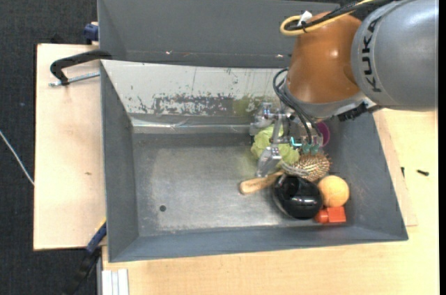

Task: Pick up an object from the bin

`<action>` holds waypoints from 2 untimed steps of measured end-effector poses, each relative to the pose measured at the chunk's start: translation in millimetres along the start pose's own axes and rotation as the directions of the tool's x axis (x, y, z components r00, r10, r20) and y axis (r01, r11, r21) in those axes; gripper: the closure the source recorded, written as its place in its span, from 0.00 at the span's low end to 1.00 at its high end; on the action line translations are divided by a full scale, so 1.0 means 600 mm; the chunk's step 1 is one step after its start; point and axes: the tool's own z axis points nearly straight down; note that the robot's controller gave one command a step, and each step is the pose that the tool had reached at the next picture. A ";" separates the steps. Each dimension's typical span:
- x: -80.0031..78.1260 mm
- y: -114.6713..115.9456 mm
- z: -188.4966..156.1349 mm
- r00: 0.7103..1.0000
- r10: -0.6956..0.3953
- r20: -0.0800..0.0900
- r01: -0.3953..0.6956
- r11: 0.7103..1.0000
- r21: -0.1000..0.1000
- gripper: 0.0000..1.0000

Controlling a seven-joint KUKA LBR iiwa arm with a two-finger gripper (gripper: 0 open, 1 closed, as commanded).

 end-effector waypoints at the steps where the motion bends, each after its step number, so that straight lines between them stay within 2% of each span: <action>1: -0.003 0.000 -0.007 1.000 0.000 0.008 0.000 1.000 0.000 0.00; 2: -0.046 -0.082 0.091 0.998 0.065 0.014 -0.065 0.998 -0.002 0.00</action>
Offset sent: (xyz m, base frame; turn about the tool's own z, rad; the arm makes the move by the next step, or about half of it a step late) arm 0.0270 -0.0578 -0.0669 0.0747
